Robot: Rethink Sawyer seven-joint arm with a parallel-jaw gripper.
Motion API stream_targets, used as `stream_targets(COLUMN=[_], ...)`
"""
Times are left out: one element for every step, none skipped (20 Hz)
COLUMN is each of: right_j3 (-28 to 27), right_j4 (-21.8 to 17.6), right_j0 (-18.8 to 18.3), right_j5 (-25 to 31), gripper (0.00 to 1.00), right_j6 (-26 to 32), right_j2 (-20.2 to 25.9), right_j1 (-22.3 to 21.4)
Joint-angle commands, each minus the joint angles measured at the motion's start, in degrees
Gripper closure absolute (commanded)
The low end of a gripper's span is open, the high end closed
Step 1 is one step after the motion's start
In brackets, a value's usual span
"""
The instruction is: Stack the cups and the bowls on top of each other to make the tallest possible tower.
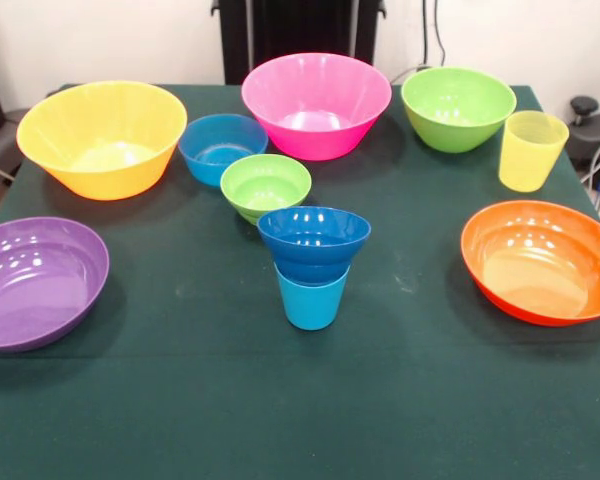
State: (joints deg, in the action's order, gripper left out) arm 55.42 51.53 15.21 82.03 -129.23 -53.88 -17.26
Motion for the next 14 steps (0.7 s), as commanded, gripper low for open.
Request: stream_targets(right_j3=[26.5, 27.5, 29.2, 30.1, 31.7, 32.6, 33.9, 34.3, 35.3, 36.0, 36.9, 37.8, 38.5, 39.2], right_j4=[-4.2, -4.2, -4.0, -3.9, -3.7, -3.7, -3.7, -3.8, -3.8, -3.8, -3.7, -3.7, -3.6, -3.6], right_j0=[2.5, 2.7, 3.4, 3.5, 4.2, 4.5, 5.1, 5.3, 5.9, 6.3, 6.8, 7.3, 7.8, 8.0], right_j5=[-12.5, -13.7, -15.8, -16.7, -18.2, -19.1, -20.3, -21.1, -22.7, -23.8, -25.0, -26.3, -27.3, -28.0], gripper=[0.0, 0.0, 0.0, 0.0, 0.0, 0.0, 0.0, 0.0, 0.0, 0.0, 0.0, 0.0, 0.0, 0.0], right_j6=[-1.3, -1.2, -1.1, -0.9, -0.5, -0.4, -0.1, -0.1, 0.0, 0.0, 0.1, 0.2, 0.5, 0.6], right_j2=[7.9, 8.2, 8.5, 8.8, 9.3, 9.7, 10.2, 10.7, 11.4, 12.0, 12.7, 13.4, 14.3, 15.0], right_j1=[-6.7, -6.9, -7.3, -7.6, -8.1, -8.6, -9.0, -9.1, -9.2, -9.4, -9.7, -10.0, -10.3, -10.6])
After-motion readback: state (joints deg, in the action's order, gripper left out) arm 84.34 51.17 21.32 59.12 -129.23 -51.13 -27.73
